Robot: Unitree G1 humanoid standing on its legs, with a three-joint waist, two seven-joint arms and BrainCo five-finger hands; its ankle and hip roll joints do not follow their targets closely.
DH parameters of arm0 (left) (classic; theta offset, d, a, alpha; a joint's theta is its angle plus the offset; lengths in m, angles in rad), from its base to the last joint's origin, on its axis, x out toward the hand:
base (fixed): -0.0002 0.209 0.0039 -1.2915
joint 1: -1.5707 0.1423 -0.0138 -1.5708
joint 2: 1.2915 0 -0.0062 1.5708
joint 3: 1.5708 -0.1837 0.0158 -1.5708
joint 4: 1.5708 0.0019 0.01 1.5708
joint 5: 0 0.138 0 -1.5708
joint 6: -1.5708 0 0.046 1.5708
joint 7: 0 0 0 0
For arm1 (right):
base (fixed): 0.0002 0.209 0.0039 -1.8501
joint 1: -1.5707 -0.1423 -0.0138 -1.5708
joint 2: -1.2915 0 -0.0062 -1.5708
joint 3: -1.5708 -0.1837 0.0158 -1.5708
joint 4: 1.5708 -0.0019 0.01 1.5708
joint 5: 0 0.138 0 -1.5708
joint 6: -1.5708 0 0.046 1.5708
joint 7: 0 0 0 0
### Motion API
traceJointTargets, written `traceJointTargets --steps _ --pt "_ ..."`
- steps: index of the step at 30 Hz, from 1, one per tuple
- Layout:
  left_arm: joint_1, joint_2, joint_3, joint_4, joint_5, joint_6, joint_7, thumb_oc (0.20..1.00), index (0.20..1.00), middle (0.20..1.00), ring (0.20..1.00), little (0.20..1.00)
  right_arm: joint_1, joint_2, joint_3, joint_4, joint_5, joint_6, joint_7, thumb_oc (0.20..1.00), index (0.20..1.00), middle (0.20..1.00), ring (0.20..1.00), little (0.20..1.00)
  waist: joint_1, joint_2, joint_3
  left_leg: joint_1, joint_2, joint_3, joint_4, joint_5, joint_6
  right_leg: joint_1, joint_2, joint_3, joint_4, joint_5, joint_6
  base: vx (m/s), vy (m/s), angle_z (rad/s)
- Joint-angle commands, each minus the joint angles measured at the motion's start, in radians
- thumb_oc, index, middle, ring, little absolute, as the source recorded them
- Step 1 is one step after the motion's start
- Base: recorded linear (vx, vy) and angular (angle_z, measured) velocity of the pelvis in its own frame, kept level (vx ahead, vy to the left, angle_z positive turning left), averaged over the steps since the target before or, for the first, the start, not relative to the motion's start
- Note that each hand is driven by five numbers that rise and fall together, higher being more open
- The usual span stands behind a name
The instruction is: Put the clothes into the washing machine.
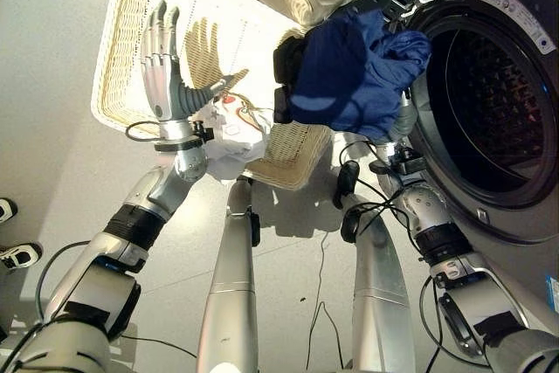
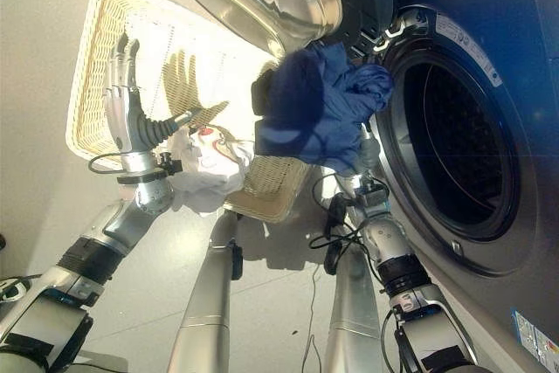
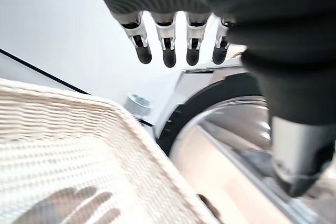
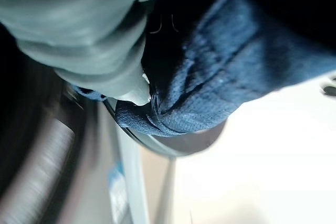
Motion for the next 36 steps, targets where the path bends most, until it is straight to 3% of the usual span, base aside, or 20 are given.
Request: traceJointTargets --steps 1,8,12,14,15,17,19,20,21,22,23,24,25,30,32,36 --pt "-0.061 -0.012 0.027 0.014 -0.046 -0.027 0.075 1.0 1.0 1.0 1.0 1.0 -0.032 -0.069 0.003 -0.029 0.075 0.039 0.063 0.2 0.2 0.2 0.2 0.2 -0.03 0.073 -0.012 -0.037 -0.047 0.035 0.125 -0.091 0.064 0.059 0.062 -0.057 -0.221 0.196 0.03 -0.01 0.025 -0.06" --pt "-0.12 -0.006 -0.015 0.138 -0.093 -0.044 0.102 1.0 1.0 1.0 1.0 1.0 -0.082 -0.106 0.002 0.173 0.098 0.062 0.081 0.2 0.2 0.2 0.2 0.2 -0.033 0.078 -0.012 -0.043 -0.04 0.042 0.117 -0.087 0.061 0.053 0.07 -0.053 -0.226 0.195 0.025 -0.01 0.018 -0.06" --pt "-0.139 -0.004 -0.03 0.181 -0.11 -0.049 0.1 1.0 1.0 1.0 1.0 1.0 -0.101 -0.11 -0.033 0.228 0.098 0.005 0.057 0.2 0.2 0.2 0.2 0.2 -0.035 0.079 -0.012 -0.041 -0.039 0.042 0.114 -0.088 0.061 0.054 0.074 -0.051 -0.229 0.193 0.024 0.0 0.0 0.0" --pt "-0.143 0.003 -0.036 0.205 -0.122 -0.057 0.095 1.0 1.0 1.0 1.0 1.0 -0.11 -0.113 -0.08 0.257 0.098 -0.099 -0.033 0.2 0.2 0.2 0.2 0.2 -0.036 0.079 -0.012 -0.041 -0.036 0.044 0.114 -0.09 0.058 0.054 0.074 -0.052 -0.228 0.191 0.024 0.0 0.0 0.0" --pt "-0.147 0.005 -0.038 0.217 -0.124 -0.06 0.091 1.0 1.0 1.0 1.0 1.0 -0.116 -0.122 -0.118 0.257 0.098 -0.199 -0.135 0.2 0.2 0.2 0.2 0.2 -0.036 0.079 -0.012 -0.039 -0.034 0.046 0.112 -0.09 0.056 0.056 0.074 -0.052 -0.228 0.19 0.025 0.0 0.0 0.0" --pt "-0.144 0.017 -0.041 0.234 -0.132 -0.078 0.088 1.0 1.0 1.0 1.0 1.0 -0.138 -0.158 -0.184 0.283 0.098 -0.276 -0.254 0.2 0.2 0.2 0.2 0.2 -0.036 0.078 -0.012 -0.035 -0.029 0.047 0.113 -0.095 0.053 0.059 0.075 -0.05 -0.225 0.186 0.025 0.0 0.0 0.0" --pt "-0.115 0.041 -0.053 0.244 -0.126 -0.105 0.094 1.0 1.0 1.0 1.0 1.0 -0.18 -0.246 -0.312 0.288 0.098 -0.578 -0.527 0.2 0.2 0.2 0.2 0.2 -0.036 0.075 -0.012 -0.032 -0.022 0.042 0.119 -0.108 0.054 0.066 0.076 -0.047 -0.224 0.185 0.026 0.01 -0.033 -0.03" --pt "-0.115 0.041 -0.053 0.244 -0.126 -0.105 0.094 1.0 1.0 1.0 1.0 1.0 -0.18 -0.246 -0.312 0.288 0.098 -0.578 -0.527 0.2 0.2 0.2 0.2 0.2 -0.036 0.075 -0.012 -0.032 -0.022 0.042 0.119 -0.108 0.054 0.066 0.076 -0.047 -0.224 0.185 0.026 0.01 -0.083 -0.04" --pt "-0.107 0.055 -0.078 0.215 -0.126 -0.089 0.097 1.0 1.0 1.0 1.0 1.0 -0.185 -0.282 -0.313 0.288 0.098 -0.682 -0.589 0.357 0.357 0.357 0.357 0.357 -0.033 0.072 -0.012 -0.038 -0.017 0.042 0.122 -0.109 0.053 0.062 0.076 -0.05 -0.217 0.188 0.026 0.01 -0.079 -0.03" --pt "-0.112 0.062 -0.094 0.191 -0.133 -0.07 0.092 1.0 1.0 1.0 1.0 1.0 -0.203 -0.305 -0.284 0.286 0.098 -0.701 -0.578 1.0 1.0 1.0 1.0 1.0 -0.032 0.069 -0.012 -0.043 -0.016 0.042 0.127 -0.108 0.053 0.058 0.074 -0.053 -0.215 0.193 0.026 0.0 -0.079 -0.04" --pt "-0.127 0.074 -0.109 0.164 -0.152 -0.037 0.08 1.0 1.0 1.0 1.0 1.0 -0.268 -0.336 -0.226 0.262 -0.025 -0.697 -0.61 1.0 1.0 1.0 1.0 1.0 -0.033 0.066 -0.012 -0.057 -0.023 0.033 0.137 -0.113 0.053 0.045 0.078 -0.047 -0.221 0.2 0.027 0.0 0.0 0.0" --pt "-0.127 0.074 -0.109 0.164 -0.152 -0.037 0.08 1.0 1.0 1.0 1.0 1.0 -0.268 -0.336 -0.226 0.262 -0.025 -0.697 -0.61 1.0 1.0 1.0 1.0 1.0 -0.033 0.066 -0.012 -0.057 -0.023 0.033 0.137 -0.113 0.053 0.045 0.078 -0.047 -0.221 0.2 0.027 -0.03 0.018 -0.03" --pt "-0.136 0.094 -0.109 0.148 -0.194 -0.063 0.024 1.0 1.0 1.0 1.0 1.0 -0.313 -0.365 -0.184 0.218 -0.134 -0.645 -0.704 1.0 1.0 1.0 1.0 1.0 -0.039 0.06 -0.012 -0.065 -0.023 0.024 0.135 -0.118 0.053 0.033 0.08 -0.039 -0.227 0.204 0.03 -0.03 0.039 -0.05" --pt "-0.116 0.085 -0.159 0.161 -0.141 -0.177 -0.114 1.0 1.0 1.0 1.0 1.0 -0.252 -0.389 -0.187 0.275 -0.128 -0.499 -0.661 1.0 1.0 1.0 1.0 1.0 -0.041 0.051 -0.012 -0.047 -0.028 0.024 0.119 -0.114 0.059 0.047 0.082 -0.042 -0.228 0.202 0.026 -0.01 0.021 -0.07" --pt "-0.129 0.052 -0.204 0.173 -0.163 -0.234 -0.216 1.0 1.0 1.0 1.0 1.0 -0.24 -0.382 -0.164 0.359 -0.22 -0.457 -0.673 1.0 1.0 1.0 1.0 1.0 -0.038 0.053 -0.012 -0.049 -0.036 0.024 0.118 -0.11 0.065 0.047 0.081 -0.045 -0.23 0.205 0.024 0.0 0.0 0.0" --pt "-0.177 0.028 -0.255 0.207 -0.208 -0.254 -0.292 1.0 1.0 1.0 1.0 1.0 -0.269 -0.383 -0.116 0.436 -0.338 -0.451 -0.718 1.0 1.0 1.0 1.0 1.0 -0.037 0.057 -0.012 -0.056 -0.04 0.024 0.124 -0.112 0.071 0.04 0.079 -0.048 -0.227 0.207 0.024 0.0 -0.003 0.03"
